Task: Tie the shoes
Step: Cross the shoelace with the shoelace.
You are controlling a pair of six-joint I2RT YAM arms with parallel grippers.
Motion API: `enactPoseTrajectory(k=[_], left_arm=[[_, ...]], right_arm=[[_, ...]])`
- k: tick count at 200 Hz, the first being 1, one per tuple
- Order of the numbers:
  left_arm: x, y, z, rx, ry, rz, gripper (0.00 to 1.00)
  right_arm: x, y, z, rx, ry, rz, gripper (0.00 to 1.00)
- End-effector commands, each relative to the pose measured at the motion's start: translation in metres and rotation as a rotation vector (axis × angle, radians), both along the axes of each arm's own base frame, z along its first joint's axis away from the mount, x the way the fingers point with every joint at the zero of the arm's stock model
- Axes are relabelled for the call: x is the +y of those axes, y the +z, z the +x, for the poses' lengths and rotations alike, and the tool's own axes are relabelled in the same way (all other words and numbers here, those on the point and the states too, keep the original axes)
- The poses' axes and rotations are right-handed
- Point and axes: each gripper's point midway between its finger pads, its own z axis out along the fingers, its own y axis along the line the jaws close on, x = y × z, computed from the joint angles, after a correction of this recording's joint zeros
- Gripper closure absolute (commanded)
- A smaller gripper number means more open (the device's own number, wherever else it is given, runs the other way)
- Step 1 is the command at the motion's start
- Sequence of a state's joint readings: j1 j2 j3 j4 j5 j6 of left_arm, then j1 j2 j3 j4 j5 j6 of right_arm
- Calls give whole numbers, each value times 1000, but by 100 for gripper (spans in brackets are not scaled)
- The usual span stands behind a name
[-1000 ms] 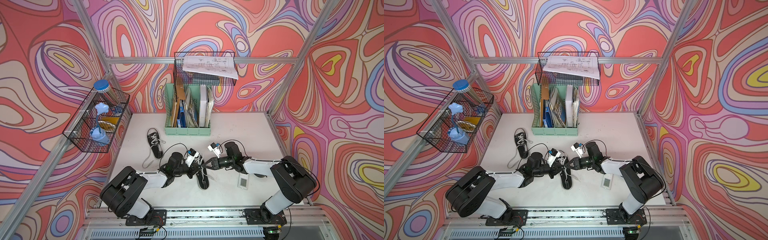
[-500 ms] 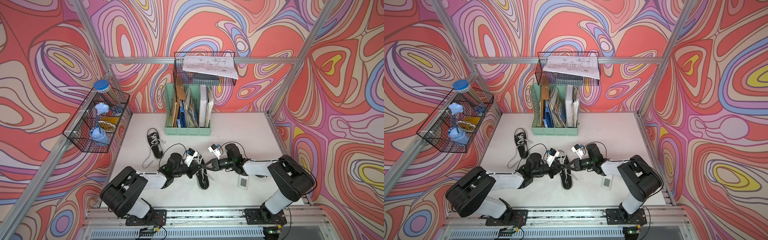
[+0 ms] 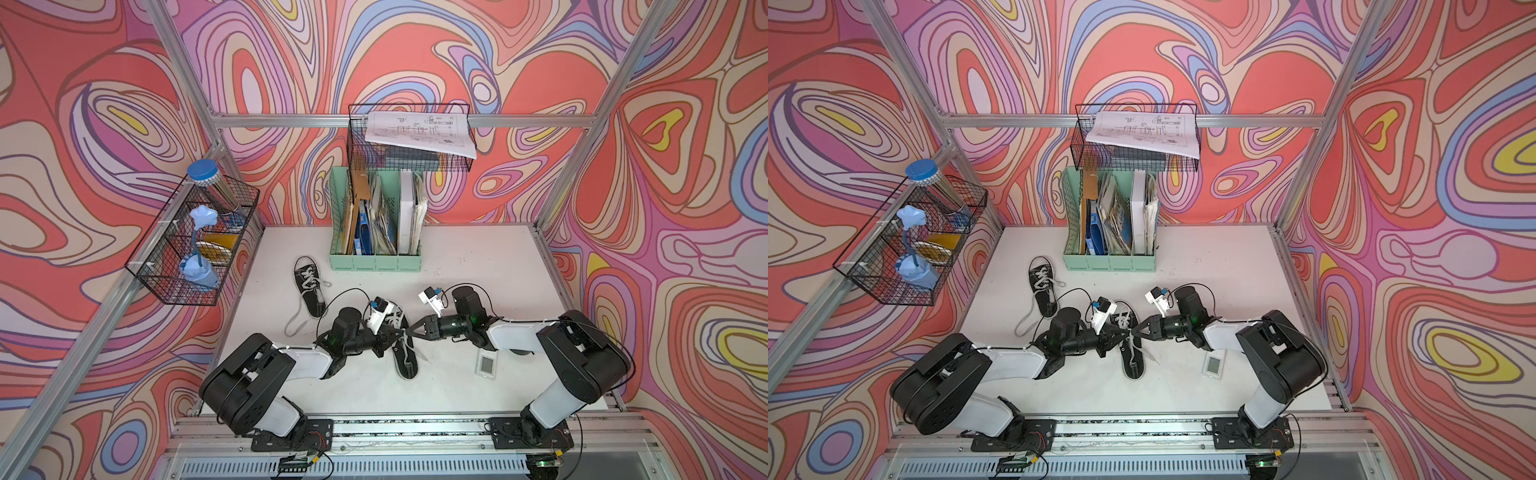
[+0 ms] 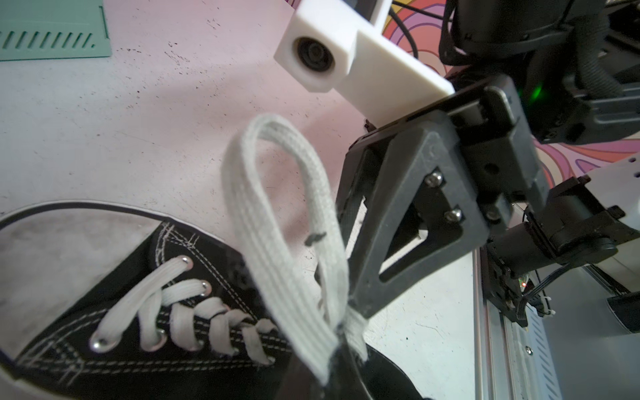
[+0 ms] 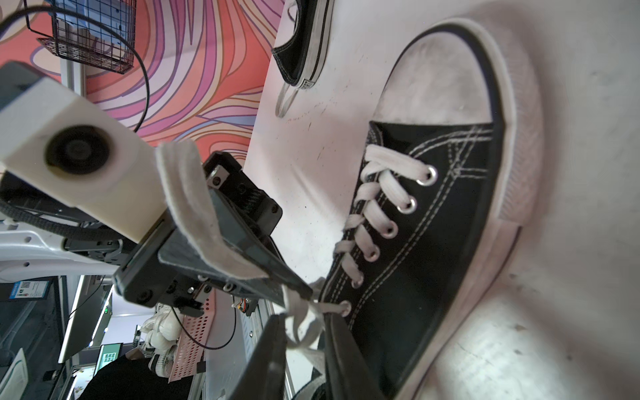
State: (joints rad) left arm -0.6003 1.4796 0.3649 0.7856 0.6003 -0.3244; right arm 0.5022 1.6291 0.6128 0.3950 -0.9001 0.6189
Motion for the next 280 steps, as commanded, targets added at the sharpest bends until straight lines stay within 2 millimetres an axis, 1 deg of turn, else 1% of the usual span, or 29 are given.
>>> enactPoseTrajectory(k=[1,23,39,55,76,109,122,141,156,198,280], left_arm=[[0,13,-1,-68,-24,-24,100],[0,14,-2,-79,-34,-20,100],[-1,15,-4,-89,-45,-23,100],[-1,17,-4,-96,-50,-27,100],[-2,17,-6,-93,-61,-29,100],[-3,17,-6,-94,-63,-34,100],[-3,18,-6,-96,-64,-34,100],[-2,17,-6,-99,-60,-29,100],[-1,15,-5,-99,-56,-19,100],[7,6,-2,-113,-26,54,100],[9,5,-2,-118,-21,67,100]], right_arm=[[-12,3,9,-35,-42,-34,75],[-19,6,18,-57,-82,-57,74],[-24,-1,26,-73,-116,-122,73],[-25,-8,30,-73,-117,-160,75],[-20,-15,29,-66,-88,-160,77],[-13,-18,26,-69,-50,-155,78],[-7,-19,22,-76,-24,-154,77],[3,-17,17,-79,20,-124,77],[8,-12,14,-76,39,-87,77],[10,-10,5,-66,83,-55,80],[17,-6,1,-55,128,-8,81]])
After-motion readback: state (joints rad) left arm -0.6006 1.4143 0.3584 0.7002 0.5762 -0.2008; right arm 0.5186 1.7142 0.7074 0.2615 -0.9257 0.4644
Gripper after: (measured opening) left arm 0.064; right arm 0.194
